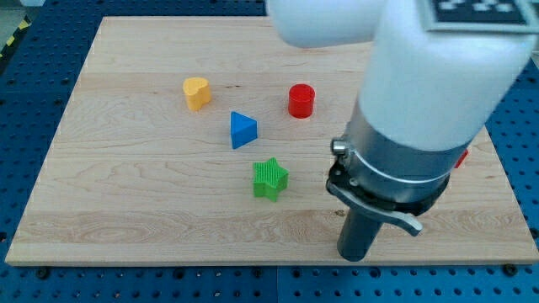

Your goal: Push the green star horizontally to the red star

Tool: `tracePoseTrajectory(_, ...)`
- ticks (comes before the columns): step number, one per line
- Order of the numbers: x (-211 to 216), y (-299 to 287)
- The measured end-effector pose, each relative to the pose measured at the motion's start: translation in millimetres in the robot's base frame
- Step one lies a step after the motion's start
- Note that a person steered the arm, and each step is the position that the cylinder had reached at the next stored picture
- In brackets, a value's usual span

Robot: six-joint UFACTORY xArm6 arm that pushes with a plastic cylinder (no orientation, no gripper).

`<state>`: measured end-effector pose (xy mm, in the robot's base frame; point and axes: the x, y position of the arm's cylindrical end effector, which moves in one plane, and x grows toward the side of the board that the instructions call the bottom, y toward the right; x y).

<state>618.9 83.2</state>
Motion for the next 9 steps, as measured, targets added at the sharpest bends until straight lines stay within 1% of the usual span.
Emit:
tracePoseTrajectory(1,0,-58)
tracePoseTrajectory(2,-1,-148)
tracePoseTrajectory(3,-31,-182)
tracePoseTrajectory(4,-57,-182)
tracePoseTrajectory(5,-57,-182)
tracePoseTrajectory(6,-73,-156)
tracePoseTrajectory(8,-79,-143)
tracePoseTrajectory(9,-79,-127)
